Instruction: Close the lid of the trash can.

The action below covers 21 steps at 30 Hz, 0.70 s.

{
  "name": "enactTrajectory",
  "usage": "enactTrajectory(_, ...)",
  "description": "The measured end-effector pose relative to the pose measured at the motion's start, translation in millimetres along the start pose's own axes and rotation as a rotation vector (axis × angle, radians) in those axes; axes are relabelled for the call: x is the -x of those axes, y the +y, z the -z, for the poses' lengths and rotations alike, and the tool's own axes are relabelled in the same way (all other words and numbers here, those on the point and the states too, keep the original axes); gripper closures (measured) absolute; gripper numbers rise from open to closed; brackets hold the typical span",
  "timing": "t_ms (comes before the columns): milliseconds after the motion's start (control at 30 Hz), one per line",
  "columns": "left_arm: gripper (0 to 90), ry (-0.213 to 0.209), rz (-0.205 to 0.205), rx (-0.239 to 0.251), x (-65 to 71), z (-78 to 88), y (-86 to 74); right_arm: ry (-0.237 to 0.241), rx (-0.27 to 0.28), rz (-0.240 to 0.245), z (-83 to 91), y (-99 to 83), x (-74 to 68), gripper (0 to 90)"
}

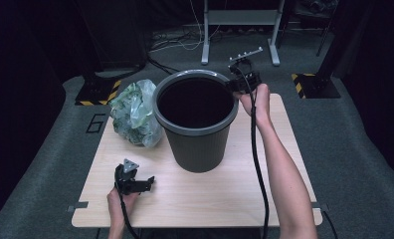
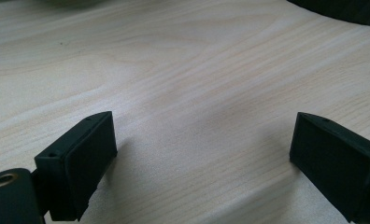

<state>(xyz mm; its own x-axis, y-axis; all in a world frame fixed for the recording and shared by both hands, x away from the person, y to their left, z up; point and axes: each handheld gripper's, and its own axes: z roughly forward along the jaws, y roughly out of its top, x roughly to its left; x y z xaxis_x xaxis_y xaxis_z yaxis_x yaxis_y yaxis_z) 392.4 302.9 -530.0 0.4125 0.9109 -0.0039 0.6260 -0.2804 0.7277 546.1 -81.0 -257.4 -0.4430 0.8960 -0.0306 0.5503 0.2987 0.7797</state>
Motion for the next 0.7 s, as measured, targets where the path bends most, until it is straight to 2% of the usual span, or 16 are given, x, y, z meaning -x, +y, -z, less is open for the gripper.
enactTrajectory(300,7.0,0.000,0.000,-0.001,0.0,0.0,0.0,-0.007,-0.001,0.029,-1.6,-2.8,-0.5,78.3)
enactTrajectory(400,7.0,0.000,0.000,0.000,0.0,0.0,0.0,-0.006,-0.002,0.024,-1.8,-3.1,-0.7,78.2)
enactTrajectory(600,7.0,0.001,0.002,0.001,0.2,-0.1,0.0,-0.030,-0.008,0.048,-2.3,-2.1,-4.4,77.9)
enactTrajectory(700,7.0,0.001,0.002,0.004,0.1,-0.3,-0.1,-0.022,-0.002,0.048,-2.3,-2.9,-3.1,77.9)
